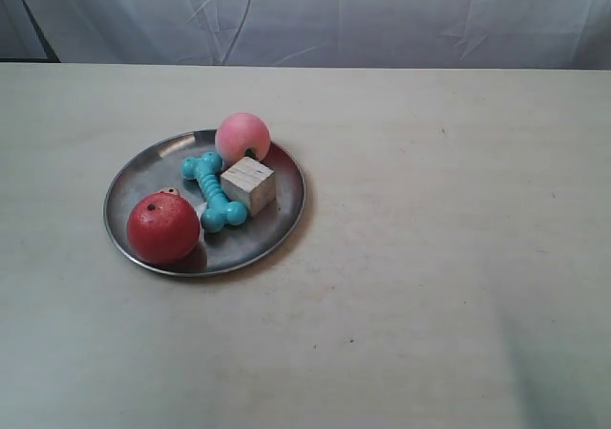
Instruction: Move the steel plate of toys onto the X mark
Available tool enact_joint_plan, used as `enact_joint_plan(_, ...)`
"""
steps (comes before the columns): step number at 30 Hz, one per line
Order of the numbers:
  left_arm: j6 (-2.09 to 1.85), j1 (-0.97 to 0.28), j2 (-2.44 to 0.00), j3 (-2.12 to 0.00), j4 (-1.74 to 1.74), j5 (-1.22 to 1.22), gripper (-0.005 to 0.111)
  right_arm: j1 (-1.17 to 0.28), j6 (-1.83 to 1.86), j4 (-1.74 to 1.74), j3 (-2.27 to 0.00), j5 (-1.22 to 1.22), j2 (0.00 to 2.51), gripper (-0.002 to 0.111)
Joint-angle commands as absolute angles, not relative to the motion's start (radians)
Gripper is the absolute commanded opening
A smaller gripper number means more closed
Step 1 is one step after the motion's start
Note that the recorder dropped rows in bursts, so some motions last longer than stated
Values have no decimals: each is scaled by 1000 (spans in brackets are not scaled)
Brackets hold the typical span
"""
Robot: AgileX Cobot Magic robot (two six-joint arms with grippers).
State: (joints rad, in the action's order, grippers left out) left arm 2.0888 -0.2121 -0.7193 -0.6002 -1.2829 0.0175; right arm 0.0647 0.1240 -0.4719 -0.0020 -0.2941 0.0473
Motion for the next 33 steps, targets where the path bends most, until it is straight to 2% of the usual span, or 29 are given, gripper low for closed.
enact_joint_plan(1, 2091, -232, -528, -490, -997, 253, 0, 69, 127, -469, 0, -279, 45, 0)
enact_joint_plan(4, 2091, -225, -385, -392, -930, 340, 0, 69, 127, -469, 0, -279, 45, 0)
enact_joint_plan(7, 2091, -185, -303, -289, -915, 325, 0, 69, 127, -469, 0, -279, 45, 0)
enact_joint_plan(14, 2084, -27, -160, -113, -595, 285, 0, 69, 127, -469, 0, -282, 45, 0)
enact_joint_plan(18, 2057, 32, -146, -90, -592, 184, 0, 69, 127, -469, 0, -282, 45, 0)
enact_joint_plan(25, 1972, 32, -146, -88, -606, 79, 0, 69, 127, -469, 0, -282, 45, 0)
enact_joint_plan(28, 1628, 32, -146, -88, -507, 60, 0, 69, 127, -469, 0, -282, 45, 0)
enact_joint_plan(33, 504, 32, -145, -88, 95, 43, 0, 69, 127, -469, 0, -282, 45, 0)
